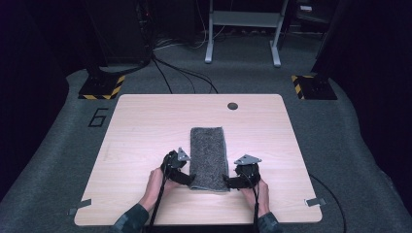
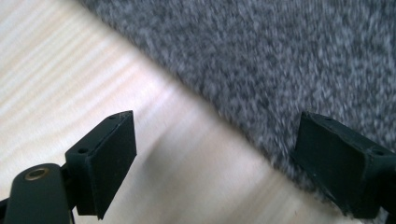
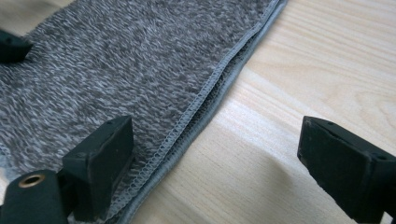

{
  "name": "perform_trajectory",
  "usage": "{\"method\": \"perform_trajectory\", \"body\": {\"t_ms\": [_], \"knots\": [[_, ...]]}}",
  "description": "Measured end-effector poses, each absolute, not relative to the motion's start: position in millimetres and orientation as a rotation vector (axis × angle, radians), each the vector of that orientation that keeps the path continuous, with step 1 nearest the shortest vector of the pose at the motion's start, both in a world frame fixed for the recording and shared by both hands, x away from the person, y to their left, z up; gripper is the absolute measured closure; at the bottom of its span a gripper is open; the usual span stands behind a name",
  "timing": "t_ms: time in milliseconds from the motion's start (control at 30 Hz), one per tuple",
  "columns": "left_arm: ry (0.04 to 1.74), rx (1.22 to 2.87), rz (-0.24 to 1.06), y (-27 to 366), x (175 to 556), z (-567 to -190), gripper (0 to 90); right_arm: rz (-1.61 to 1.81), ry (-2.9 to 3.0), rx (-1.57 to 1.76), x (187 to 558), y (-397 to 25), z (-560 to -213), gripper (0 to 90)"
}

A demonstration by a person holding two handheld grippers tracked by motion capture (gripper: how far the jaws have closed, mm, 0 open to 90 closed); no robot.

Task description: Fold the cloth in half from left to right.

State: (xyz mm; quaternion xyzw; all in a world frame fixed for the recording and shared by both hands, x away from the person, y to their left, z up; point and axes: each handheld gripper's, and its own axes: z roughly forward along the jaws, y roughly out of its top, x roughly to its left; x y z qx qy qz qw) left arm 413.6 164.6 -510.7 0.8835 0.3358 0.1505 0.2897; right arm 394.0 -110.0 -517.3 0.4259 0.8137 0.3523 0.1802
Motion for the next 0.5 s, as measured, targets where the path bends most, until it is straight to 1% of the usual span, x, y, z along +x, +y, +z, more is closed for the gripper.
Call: {"method": "perform_trajectory", "body": {"t_ms": [233,500], "knots": [[0.898,2.339,0.431,167,405,-513,12.5,0.943,2.313,1.17,390,-109,-524,11.9],[0.897,2.337,0.414,172,393,-513,12.6,0.971,2.327,1.165,380,-109,-525,11.8]]}}
